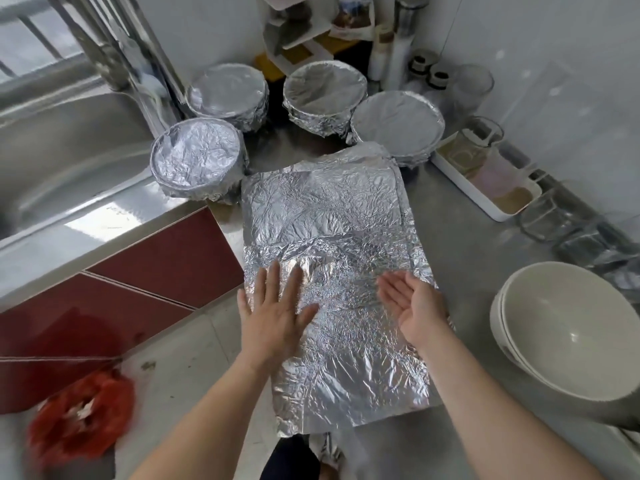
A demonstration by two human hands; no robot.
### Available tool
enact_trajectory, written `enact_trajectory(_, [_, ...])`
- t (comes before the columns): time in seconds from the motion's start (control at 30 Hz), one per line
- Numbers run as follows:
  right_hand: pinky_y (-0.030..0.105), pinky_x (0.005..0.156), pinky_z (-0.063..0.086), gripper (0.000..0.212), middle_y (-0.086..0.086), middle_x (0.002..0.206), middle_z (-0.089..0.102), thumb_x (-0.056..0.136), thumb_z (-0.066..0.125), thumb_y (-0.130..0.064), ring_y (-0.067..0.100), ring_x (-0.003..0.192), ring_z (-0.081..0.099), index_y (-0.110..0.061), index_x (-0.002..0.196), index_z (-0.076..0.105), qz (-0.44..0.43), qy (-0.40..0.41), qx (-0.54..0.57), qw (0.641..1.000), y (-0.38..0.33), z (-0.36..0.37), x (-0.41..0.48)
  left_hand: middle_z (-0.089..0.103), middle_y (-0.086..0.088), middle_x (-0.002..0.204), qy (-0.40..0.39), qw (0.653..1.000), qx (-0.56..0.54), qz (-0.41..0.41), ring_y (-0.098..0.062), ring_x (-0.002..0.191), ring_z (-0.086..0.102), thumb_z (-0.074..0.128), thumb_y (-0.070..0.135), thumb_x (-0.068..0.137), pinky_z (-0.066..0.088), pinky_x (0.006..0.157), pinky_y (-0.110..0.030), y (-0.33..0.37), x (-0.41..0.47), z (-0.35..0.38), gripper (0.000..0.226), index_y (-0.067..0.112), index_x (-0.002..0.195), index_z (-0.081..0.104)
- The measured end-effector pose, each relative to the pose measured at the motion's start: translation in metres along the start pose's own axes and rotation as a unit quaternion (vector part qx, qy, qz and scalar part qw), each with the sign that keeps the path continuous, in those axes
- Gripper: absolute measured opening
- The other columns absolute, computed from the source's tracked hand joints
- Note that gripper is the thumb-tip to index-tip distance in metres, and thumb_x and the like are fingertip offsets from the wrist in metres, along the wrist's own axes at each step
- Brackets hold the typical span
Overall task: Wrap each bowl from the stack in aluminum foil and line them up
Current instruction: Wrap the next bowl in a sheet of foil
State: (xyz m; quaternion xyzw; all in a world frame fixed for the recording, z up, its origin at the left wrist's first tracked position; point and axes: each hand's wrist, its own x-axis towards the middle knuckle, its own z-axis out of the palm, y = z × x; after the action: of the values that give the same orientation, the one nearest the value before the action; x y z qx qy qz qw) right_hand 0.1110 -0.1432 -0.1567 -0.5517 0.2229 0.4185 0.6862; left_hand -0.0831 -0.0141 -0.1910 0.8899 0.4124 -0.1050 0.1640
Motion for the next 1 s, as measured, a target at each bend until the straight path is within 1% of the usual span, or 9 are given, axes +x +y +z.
enact_trajectory(0.13, [0.037, 0.076, 0.060, 0.028, 0.019, 0.102, 0.071, 0.101, 0.047, -0.014, 0.030, 0.092, 0.071, 0.005, 0.117, 0.058, -0.004, -0.008, -0.008, 1.000, 0.002, -0.002, 0.003, -0.019, 0.004, 0.162, 0.019, 0.992, -0.070, -0.104, -0.023, 0.149, -0.013, 0.036, 0.074, 0.088, 0.001, 0.117, -0.058, -0.014, -0.010, -0.011, 0.085, 0.044, 0.151, -0.012])
enact_trajectory(0.23, [0.036, 0.077, 0.059, 0.029, 0.019, 0.104, 0.070, 0.101, 0.046, -0.014, 0.030, 0.092, 0.070, 0.005, 0.118, 0.058, -0.007, -0.012, 0.001, 1.000, 0.003, -0.002, 0.004, 0.011, -0.008, 0.161, 0.070, 0.971, -0.161, -0.164, -0.034, 0.144, 0.016, 0.068, 0.056, 0.082, 0.022, 0.114, -0.051, -0.020, -0.013, -0.023, 0.096, 0.036, 0.154, 0.007])
enact_trajectory(0.33, [0.034, 0.075, 0.060, 0.026, 0.017, 0.104, 0.071, 0.101, 0.046, -0.015, 0.028, 0.093, 0.070, 0.003, 0.115, 0.059, 0.001, -0.015, 0.011, 1.000, 0.004, -0.002, 0.004, 0.049, -0.011, 0.126, 0.082, 0.926, -0.296, -0.221, -0.031, 0.118, 0.048, 0.082, 0.031, 0.078, 0.039, 0.096, -0.039, -0.023, -0.012, -0.031, 0.095, 0.028, 0.152, 0.023])
enact_trajectory(0.4, [0.035, 0.076, 0.060, 0.024, 0.016, 0.101, 0.071, 0.102, 0.046, -0.015, 0.027, 0.091, 0.071, 0.001, 0.112, 0.059, 0.004, -0.013, 0.013, 1.000, 0.004, -0.002, 0.005, 0.058, 0.000, 0.100, 0.089, 0.887, -0.368, -0.264, -0.023, 0.094, 0.060, 0.082, 0.020, 0.078, 0.047, 0.086, -0.033, -0.026, -0.012, -0.030, 0.085, 0.025, 0.147, 0.033])
enact_trajectory(0.57, [0.034, 0.071, 0.059, 0.020, 0.013, 0.085, 0.073, 0.101, 0.045, -0.013, 0.026, 0.081, 0.070, -0.002, 0.098, 0.062, 0.029, -0.011, 0.031, 0.999, -0.004, -0.004, 0.001, 0.062, -0.012, 0.083, 0.111, 0.793, -0.520, -0.296, -0.019, 0.058, 0.059, 0.081, 0.000, 0.075, 0.052, 0.062, -0.033, -0.037, -0.010, -0.023, 0.065, 0.016, 0.131, 0.051])
enact_trajectory(0.73, [0.027, 0.055, 0.059, 0.016, 0.015, 0.079, 0.071, 0.098, 0.045, 0.000, 0.022, 0.062, 0.069, 0.003, 0.100, 0.061, -0.028, 0.070, 0.045, 0.996, -0.014, -0.012, 0.003, 0.062, -0.009, 0.081, 0.079, 0.791, -0.521, -0.311, -0.021, 0.060, 0.059, 0.075, -0.003, 0.078, 0.051, 0.065, -0.034, -0.038, -0.009, -0.015, 0.051, 0.009, 0.123, 0.055])
enact_trajectory(0.8, [0.029, 0.051, 0.055, 0.013, 0.014, 0.082, 0.068, 0.094, 0.048, 0.003, 0.023, 0.062, 0.063, -0.001, 0.098, 0.060, -0.089, 0.116, -0.039, 0.988, -0.013, -0.013, 0.009, 0.063, -0.005, 0.084, 0.063, 0.801, -0.502, -0.320, -0.021, 0.063, 0.060, 0.075, -0.001, 0.079, 0.050, 0.068, -0.035, -0.034, -0.009, -0.012, 0.050, 0.007, 0.123, 0.054])
enact_trajectory(0.9, [0.034, 0.062, 0.052, 0.018, 0.004, 0.088, 0.068, 0.086, 0.060, -0.006, 0.026, 0.073, 0.063, -0.009, 0.102, 0.065, -0.230, 0.176, -0.391, 0.874, -0.009, -0.018, 0.019, 0.067, -0.014, 0.101, 0.024, 0.798, -0.509, -0.323, -0.025, 0.071, 0.066, 0.077, 0.001, 0.077, 0.053, 0.066, -0.036, -0.026, -0.009, -0.011, 0.048, 0.008, 0.118, 0.052])
enact_trajectory(1.0, [0.039, 0.086, 0.051, 0.033, 0.010, 0.109, 0.063, 0.081, 0.062, -0.008, 0.032, 0.099, 0.059, -0.014, 0.113, 0.062, -0.284, 0.154, -0.545, 0.773, -0.010, -0.018, 0.015, 0.072, -0.013, 0.083, -0.012, 0.815, -0.478, -0.328, -0.026, 0.069, 0.071, 0.080, 0.004, 0.074, 0.058, 0.073, -0.044, -0.024, -0.009, -0.009, 0.046, 0.006, 0.112, 0.054])
